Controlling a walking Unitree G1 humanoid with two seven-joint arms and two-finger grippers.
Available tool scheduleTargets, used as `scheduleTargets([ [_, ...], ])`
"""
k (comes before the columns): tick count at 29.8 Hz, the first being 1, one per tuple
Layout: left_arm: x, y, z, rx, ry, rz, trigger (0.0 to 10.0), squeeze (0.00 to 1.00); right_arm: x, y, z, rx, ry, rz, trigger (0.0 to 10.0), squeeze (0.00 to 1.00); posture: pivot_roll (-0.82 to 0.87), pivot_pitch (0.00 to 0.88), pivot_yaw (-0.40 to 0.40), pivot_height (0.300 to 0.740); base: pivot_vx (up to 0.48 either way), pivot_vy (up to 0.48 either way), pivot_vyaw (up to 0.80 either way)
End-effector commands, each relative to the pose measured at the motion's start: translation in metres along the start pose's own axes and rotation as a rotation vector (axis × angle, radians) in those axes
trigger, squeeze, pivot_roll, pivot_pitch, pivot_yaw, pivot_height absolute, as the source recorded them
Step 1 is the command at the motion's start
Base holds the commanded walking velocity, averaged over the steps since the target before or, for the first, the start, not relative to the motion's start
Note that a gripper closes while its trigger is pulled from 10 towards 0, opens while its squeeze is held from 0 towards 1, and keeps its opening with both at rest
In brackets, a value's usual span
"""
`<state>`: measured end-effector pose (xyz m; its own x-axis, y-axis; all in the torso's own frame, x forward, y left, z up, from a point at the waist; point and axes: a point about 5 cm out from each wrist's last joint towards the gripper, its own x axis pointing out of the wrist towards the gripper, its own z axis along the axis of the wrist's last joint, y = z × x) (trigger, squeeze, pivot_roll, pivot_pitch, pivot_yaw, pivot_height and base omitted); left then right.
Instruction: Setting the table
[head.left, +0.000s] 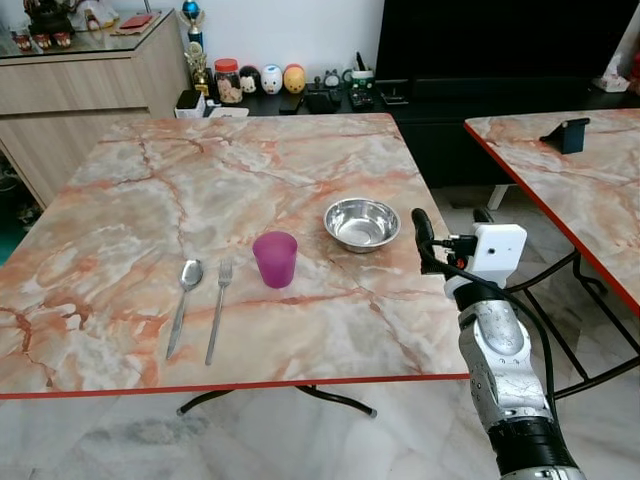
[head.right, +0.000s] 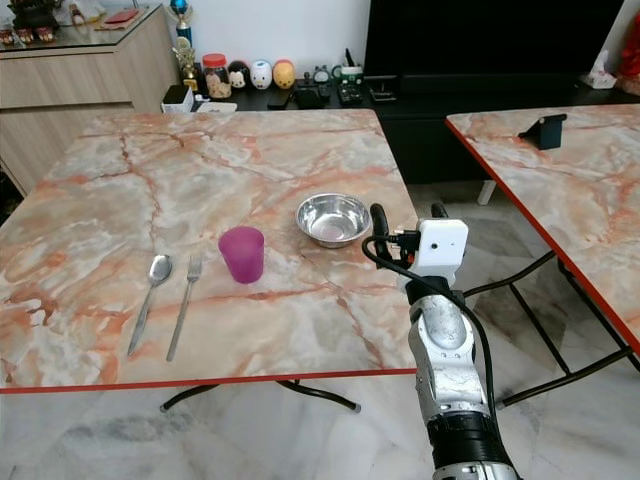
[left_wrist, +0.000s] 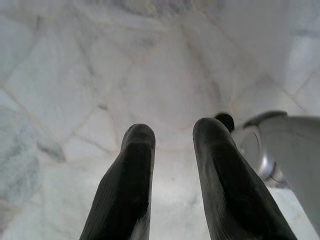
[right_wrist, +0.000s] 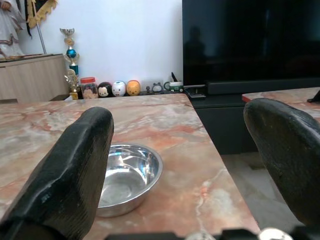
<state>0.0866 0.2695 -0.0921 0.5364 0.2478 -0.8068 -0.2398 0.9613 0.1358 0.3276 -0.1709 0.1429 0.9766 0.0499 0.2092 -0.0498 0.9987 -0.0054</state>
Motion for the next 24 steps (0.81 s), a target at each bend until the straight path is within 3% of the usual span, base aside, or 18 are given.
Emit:
scheduleTargets([
  [1, 0.001, 0.004, 0.004, 0.000, -0.019, 0.000, 10.0, 0.00, 0.003, -0.001, 0.005, 0.009, -0.013, -0.009, 10.0, 1.00, -0.03, 0.000, 0.004, 0.732, 0.000, 0.000, 0.00],
  [9, 0.004, -0.003, 0.010, 0.026, -0.025, -0.030, 10.0, 0.00, 0.003, -0.002, 0.005, 0.001, -0.012, -0.027, 10.0, 0.99, -0.04, 0.000, 0.009, 0.732, 0.000, 0.000, 0.00],
  [10, 0.004, -0.004, 0.010, 0.026, -0.024, -0.031, 10.0, 0.00, 0.003, -0.003, 0.006, -0.003, -0.012, -0.028, 10.0, 0.00, -0.04, 0.000, 0.010, 0.732, 0.251, 0.000, 0.00],
  [18, 0.001, -0.003, 0.002, 0.010, -0.003, -0.023, 10.0, 0.00, 0.003, -0.003, 0.006, 0.006, -0.011, -0.027, 10.0, 0.00, -0.04, 0.000, 0.004, 0.732, 0.257, 0.000, 0.00],
  [19, 0.000, -0.001, 0.000, 0.008, 0.002, -0.018, 10.0, 0.00, 0.003, -0.002, 0.006, 0.010, -0.012, -0.023, 10.0, 1.00, -0.04, 0.000, 0.004, 0.732, 0.266, 0.000, 0.00],
  [24, 0.000, -0.001, -0.001, 0.010, 0.007, -0.017, 10.0, 0.00, 0.003, -0.001, 0.006, 0.002, -0.008, -0.024, 10.0, 1.00, -0.03, 0.000, 0.002, 0.732, 0.270, 0.000, 0.00],
])
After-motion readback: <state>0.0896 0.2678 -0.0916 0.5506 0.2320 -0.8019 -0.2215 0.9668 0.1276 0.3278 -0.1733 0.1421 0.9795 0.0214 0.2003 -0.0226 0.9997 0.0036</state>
